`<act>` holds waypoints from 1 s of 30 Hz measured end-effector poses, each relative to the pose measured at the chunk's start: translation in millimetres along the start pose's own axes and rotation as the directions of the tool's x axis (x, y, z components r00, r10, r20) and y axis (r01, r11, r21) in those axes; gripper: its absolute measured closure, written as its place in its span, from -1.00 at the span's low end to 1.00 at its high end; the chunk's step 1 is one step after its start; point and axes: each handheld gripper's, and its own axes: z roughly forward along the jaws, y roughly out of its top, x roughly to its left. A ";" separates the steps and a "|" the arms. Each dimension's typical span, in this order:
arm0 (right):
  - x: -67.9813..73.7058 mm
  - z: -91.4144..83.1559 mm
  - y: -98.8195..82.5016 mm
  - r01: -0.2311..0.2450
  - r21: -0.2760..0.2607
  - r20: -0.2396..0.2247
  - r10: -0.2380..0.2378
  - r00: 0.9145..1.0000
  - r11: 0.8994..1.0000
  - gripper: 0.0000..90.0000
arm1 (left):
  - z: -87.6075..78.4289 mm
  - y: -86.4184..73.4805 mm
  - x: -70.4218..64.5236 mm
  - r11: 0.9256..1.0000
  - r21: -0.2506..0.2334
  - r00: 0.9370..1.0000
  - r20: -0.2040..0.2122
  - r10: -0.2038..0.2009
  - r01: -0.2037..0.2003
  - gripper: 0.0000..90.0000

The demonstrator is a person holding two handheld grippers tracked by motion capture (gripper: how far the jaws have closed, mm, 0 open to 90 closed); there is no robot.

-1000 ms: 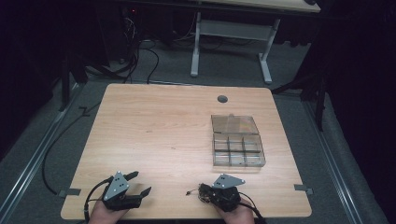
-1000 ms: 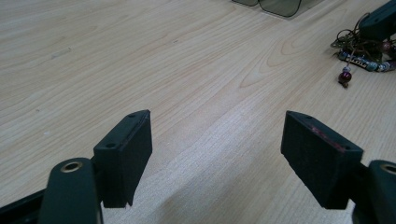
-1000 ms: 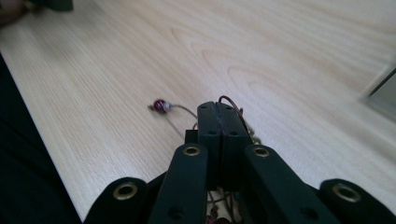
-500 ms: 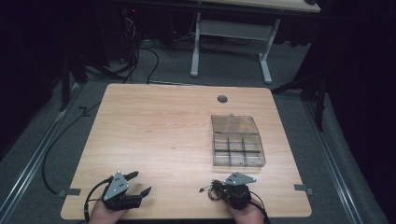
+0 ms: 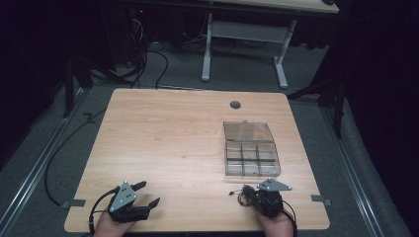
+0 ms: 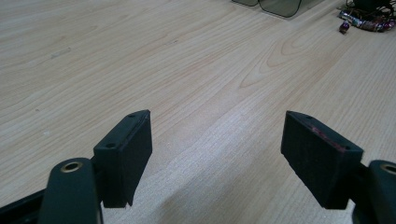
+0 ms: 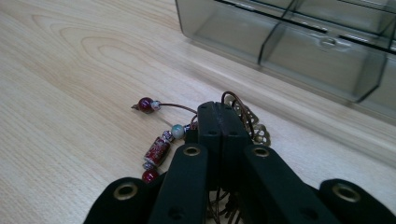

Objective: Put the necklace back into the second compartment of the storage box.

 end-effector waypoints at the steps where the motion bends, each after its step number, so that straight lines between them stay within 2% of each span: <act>1: 0.0 0.0 0.0 0.000 0.000 0.000 0.000 1.000 1.000 1.00 | 0.0 0.0 0.0 1.000 0.001 1.000 0.000 0.000 0.000 -0.44; 5: 0.1 -0.5 0.4 0.000 -0.001 -0.003 0.000 1.000 1.000 1.00 | -0.2 0.0 0.0 1.000 0.000 1.000 -0.001 0.001 -0.001 -0.44; 6: 0.5 -5.0 1.6 -0.011 -0.026 -0.020 0.010 1.000 1.000 0.99 | -0.2 0.0 0.0 1.000 0.000 1.000 0.000 0.000 0.000 -0.44; 7: 0.5 -5.0 1.6 -0.011 -0.026 -0.020 0.010 1.000 1.000 0.99 | -0.2 0.0 0.0 1.000 0.000 1.000 0.000 0.000 0.000 -0.44; 8: -0.2 -12.7 4.3 -0.021 -0.066 -0.022 0.019 1.000 0.998 0.99 | -0.2 0.0 0.0 1.000 0.000 1.000 -0.001 0.000 0.000 -0.44; 9: -0.2 -12.7 4.3 -0.021 -0.066 -0.022 0.019 1.000 0.998 0.99 | -0.1 0.0 0.0 1.000 0.000 1.000 -0.001 0.000 0.000 -0.44; 10: -1.3 -20.8 6.4 -0.023 -0.101 -0.006 0.022 1.000 0.995 0.99 | -0.1 0.0 0.0 1.000 0.000 1.000 -0.001 0.000 0.000 -0.44; 12: -2.2 -24.4 6.8 -0.021 -0.116 0.005 0.022 1.000 0.993 0.99 | -0.2 0.0 0.0 1.000 0.000 1.000 0.000 0.000 0.000 -0.44; 13: -6.0 -29.5 6.5 -0.020 -0.125 0.032 0.024 0.999 0.992 0.99 | -0.2 0.0 0.0 1.000 -0.001 1.000 0.000 0.000 0.000 -0.44; 16: -11.2 -31.0 4.4 -0.028 -0.116 0.059 0.035 0.998 0.993 0.99 | -0.4 -0.1 -0.3 1.000 -0.003 1.000 -0.001 0.005 -0.005 -0.44; 21: -27.0 -27.5 -3.6 -0.077 -0.081 0.096 0.084 0.992 0.994 0.99 | -0.4 -0.2 -0.6 1.000 -0.006 1.000 0.001 0.005 -0.005 -0.44; 26: -29.1 -25.7 -5.1 -0.095 -0.062 0.104 0.101 0.989 0.994 0.98 | -1.1 -0.5 -0.9 1.000 -0.014 1.000 0.001 0.012 -0.012 -0.44; 27: -29.5 -24.2 -4.3 -0.088 -0.035 0.111 0.092 0.990 0.995 0.96 | -1.4 -0.6 -1.1 1.000 -0.015 1.000 0.004 0.013 -0.013 -0.44; 30: -29.4 -24.5 -2.4 -0.100 -0.018 0.116 0.101 0.988 0.995 0.95 | -1.8 -0.7 -1.3 1.000 -0.017 1.000 0.006 0.019 -0.019 -0.43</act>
